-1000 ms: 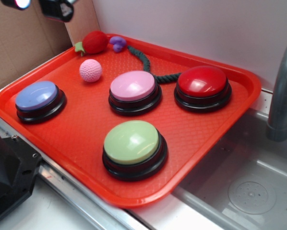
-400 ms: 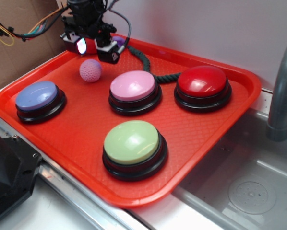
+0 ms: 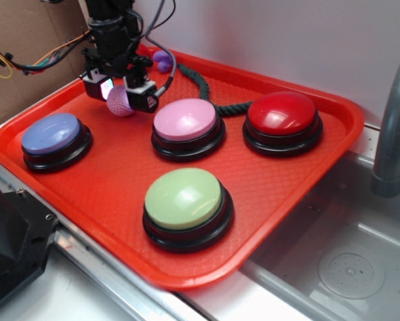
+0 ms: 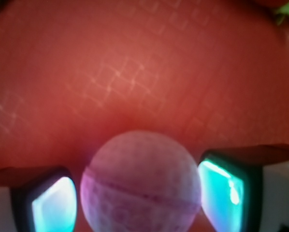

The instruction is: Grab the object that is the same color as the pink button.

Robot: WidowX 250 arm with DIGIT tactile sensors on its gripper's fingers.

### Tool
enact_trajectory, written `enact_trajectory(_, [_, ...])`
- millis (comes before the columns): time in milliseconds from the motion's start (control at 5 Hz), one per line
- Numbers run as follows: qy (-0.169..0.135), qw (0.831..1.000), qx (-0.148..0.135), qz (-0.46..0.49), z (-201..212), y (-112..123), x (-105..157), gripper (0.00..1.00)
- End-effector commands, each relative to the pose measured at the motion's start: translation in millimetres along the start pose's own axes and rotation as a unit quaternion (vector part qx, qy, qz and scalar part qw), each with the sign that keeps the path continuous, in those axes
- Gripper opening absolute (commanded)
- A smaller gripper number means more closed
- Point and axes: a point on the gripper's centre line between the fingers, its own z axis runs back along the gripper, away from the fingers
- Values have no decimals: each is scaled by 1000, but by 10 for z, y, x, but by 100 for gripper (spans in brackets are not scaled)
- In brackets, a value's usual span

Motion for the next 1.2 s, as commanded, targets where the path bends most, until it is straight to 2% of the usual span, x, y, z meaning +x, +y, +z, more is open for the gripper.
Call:
enact_trajectory(0, [-13,1000,8,3,97,-47,-50,0])
enact_trajectory(200, [-65,997,39,-22,395,-172,-107,0])
enact_trajectory(400, [-156,987,23,-13,885,-256,-239,0])
enact_trajectory(600, [-173,985,3,2,1378,-269,-378,0])
enact_trajectory(800, [-149,989,16,5,1872,-305,-523,0])
enact_trajectory(1000, [-129,992,10,13,2019,-336,-528,0])
